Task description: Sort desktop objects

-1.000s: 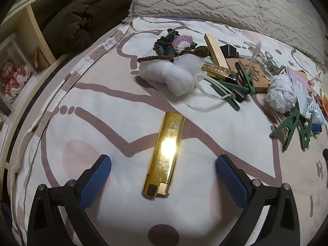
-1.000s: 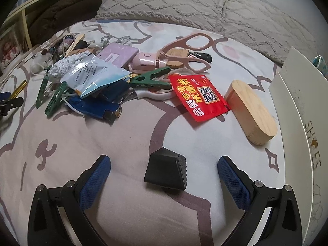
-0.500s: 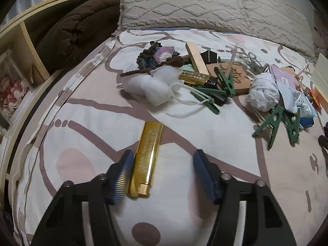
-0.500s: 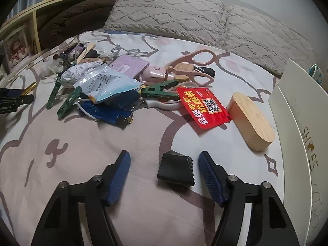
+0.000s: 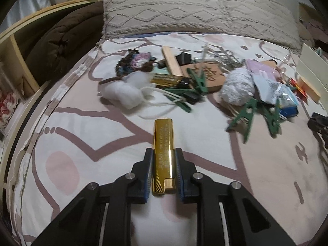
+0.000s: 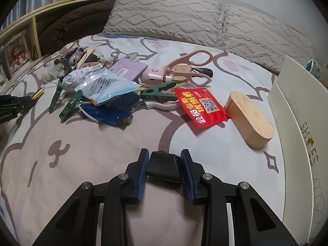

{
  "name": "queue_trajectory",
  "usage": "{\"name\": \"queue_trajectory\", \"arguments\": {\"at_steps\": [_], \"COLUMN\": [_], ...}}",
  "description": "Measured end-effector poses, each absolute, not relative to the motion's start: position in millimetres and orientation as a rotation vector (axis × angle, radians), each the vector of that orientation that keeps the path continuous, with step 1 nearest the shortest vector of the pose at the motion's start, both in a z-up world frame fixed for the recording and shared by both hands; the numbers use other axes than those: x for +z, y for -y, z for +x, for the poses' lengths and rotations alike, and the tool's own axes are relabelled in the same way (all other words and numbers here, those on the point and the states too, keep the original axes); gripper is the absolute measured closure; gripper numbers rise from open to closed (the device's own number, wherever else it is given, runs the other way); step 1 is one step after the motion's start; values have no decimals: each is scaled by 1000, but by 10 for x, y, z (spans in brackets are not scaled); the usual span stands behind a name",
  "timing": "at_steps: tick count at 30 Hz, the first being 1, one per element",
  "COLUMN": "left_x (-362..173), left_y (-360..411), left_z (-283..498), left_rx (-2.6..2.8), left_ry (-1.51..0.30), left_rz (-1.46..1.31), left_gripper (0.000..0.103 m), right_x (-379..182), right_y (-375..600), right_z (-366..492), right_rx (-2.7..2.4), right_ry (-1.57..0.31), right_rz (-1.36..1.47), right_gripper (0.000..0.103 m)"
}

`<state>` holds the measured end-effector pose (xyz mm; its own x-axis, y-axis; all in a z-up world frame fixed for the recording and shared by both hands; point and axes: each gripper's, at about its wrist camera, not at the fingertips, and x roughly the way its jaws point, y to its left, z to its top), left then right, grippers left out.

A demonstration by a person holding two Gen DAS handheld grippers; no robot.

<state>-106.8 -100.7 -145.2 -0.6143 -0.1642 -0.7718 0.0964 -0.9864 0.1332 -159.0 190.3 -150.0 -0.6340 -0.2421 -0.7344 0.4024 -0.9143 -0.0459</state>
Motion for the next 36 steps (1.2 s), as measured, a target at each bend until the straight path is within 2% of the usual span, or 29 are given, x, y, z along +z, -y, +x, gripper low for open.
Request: {"name": "queue_trajectory", "arguments": {"at_steps": [15, 26, 29, 36], "left_x": [-1398, -1399, -1388, -1373], "left_y": [466, -26, -182, -653], "left_z": [-712, -499, -423, -221], "left_rx": [-2874, -3038, -3124, -3230], "left_ry": [122, 160, 69, 248], "left_rz": [1359, 1456, 1531, 1573], "left_gripper": [82, 82, 82, 82], "right_x": [-1480, -1468, -1463, -1455], "right_y": [-1880, -1960, -1968, -2000], "right_z": [-1268, -1028, -988, -866], "right_rx": [-2531, -2522, -2523, -2514], "right_ry": [-289, -196, -180, -153], "right_rz": [1091, 1106, 1110, 1124], "right_gripper": [71, 71, 71, 71]}}
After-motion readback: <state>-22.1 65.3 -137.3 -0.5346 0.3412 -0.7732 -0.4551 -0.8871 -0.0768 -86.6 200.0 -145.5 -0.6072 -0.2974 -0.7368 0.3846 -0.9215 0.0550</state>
